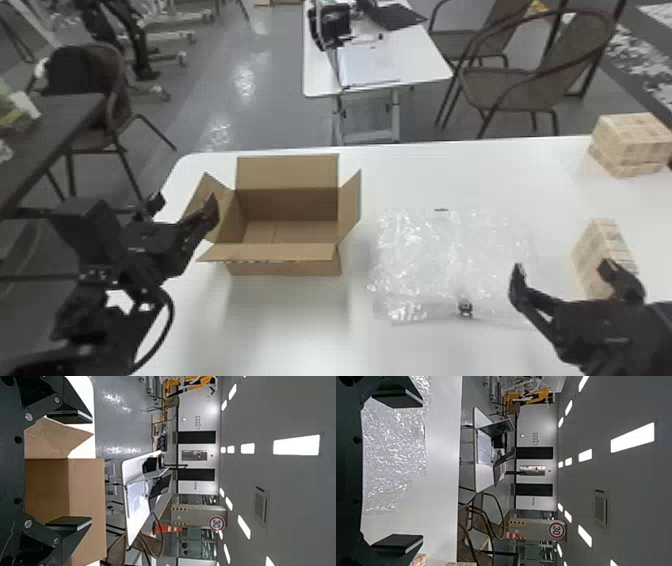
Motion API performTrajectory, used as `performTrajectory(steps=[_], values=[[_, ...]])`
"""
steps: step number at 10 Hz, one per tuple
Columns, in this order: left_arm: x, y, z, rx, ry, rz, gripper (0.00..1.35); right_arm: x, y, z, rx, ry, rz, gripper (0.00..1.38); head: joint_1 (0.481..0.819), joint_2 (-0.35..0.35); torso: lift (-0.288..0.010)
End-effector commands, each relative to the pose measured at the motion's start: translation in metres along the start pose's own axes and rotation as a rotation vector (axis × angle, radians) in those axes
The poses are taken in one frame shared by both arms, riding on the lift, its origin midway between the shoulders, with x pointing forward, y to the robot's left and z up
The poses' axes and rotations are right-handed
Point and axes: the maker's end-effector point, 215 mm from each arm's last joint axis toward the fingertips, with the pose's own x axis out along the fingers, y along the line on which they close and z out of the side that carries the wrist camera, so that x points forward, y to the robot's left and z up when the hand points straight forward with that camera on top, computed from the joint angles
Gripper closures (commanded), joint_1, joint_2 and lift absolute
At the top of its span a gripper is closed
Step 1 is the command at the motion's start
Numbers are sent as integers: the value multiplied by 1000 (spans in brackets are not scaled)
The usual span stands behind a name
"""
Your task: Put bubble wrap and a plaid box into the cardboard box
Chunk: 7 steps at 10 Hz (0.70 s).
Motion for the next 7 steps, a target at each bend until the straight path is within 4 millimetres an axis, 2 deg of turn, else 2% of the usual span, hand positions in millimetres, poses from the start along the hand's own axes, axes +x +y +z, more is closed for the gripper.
performTrajectory(steps=[1, 2, 4, 5, 7], values=[[2, 41, -3, -11, 60, 35, 404, 2, 3, 0, 0, -2, 9, 101, 695, 177, -109], [-1, 61, -7, -3, 91, 58, 409, 4, 7, 0, 2, -2, 17, 101, 695, 202, -109], [-7, 89, -20, -54, 116, 92, 409, 7, 11, 0, -1, -1, 35, 101, 695, 257, -109], [-6, 95, -26, -106, 112, 74, 409, 8, 12, 0, -1, -1, 39, 101, 695, 280, -109], [-1, 89, -41, -178, 142, 40, 409, 8, 13, 0, -1, -1, 41, 101, 695, 299, -109]])
